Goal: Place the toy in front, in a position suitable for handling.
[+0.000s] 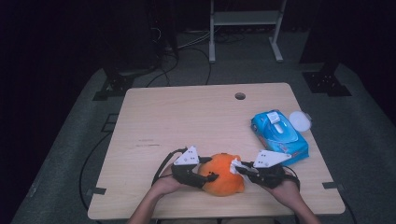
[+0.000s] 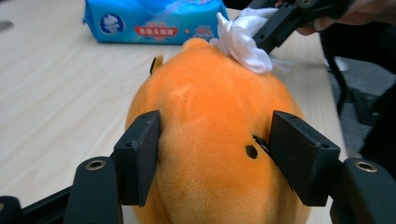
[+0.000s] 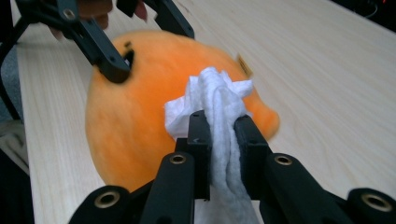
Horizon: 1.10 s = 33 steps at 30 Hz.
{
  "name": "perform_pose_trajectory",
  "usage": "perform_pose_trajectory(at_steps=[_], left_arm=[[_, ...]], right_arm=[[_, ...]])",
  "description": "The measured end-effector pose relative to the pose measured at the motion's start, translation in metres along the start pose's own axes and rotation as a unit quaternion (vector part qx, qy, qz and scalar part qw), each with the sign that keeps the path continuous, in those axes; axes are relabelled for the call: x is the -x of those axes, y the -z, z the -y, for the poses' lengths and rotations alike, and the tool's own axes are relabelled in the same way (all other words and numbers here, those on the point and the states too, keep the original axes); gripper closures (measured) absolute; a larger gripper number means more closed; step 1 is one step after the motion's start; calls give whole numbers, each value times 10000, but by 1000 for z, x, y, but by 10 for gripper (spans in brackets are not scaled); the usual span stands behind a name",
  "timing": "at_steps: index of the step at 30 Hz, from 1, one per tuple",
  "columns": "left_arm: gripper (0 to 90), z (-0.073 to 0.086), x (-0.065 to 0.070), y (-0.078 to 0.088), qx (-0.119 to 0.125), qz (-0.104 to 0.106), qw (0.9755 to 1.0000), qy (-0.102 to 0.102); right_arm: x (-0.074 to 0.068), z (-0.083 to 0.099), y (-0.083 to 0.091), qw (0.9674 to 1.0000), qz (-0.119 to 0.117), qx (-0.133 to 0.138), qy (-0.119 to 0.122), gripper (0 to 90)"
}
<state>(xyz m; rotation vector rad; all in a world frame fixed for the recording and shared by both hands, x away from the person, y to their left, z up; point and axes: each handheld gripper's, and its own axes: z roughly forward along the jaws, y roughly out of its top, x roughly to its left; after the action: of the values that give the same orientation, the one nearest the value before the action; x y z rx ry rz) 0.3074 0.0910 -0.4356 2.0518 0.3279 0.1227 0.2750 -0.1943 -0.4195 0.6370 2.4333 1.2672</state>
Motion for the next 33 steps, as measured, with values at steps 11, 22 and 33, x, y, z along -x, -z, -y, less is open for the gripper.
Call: perform_pose_trajectory(at_steps=[11, 22, 33], left_arm=[[321, -2, -2, -2, -32, -183, 9998, 25], [324, 6, -6, 0, 58, -81, 9999, 26], [315, 9, -12, 3, 154, -103, 9997, 185]], right_arm=[[-11, -7, -5, 9997, -131, 63, 204, 781], [2, 1, -3, 10000, -48, -49, -39, 781], [17, 14, -7, 9993, 13, -249, -281, 781]])
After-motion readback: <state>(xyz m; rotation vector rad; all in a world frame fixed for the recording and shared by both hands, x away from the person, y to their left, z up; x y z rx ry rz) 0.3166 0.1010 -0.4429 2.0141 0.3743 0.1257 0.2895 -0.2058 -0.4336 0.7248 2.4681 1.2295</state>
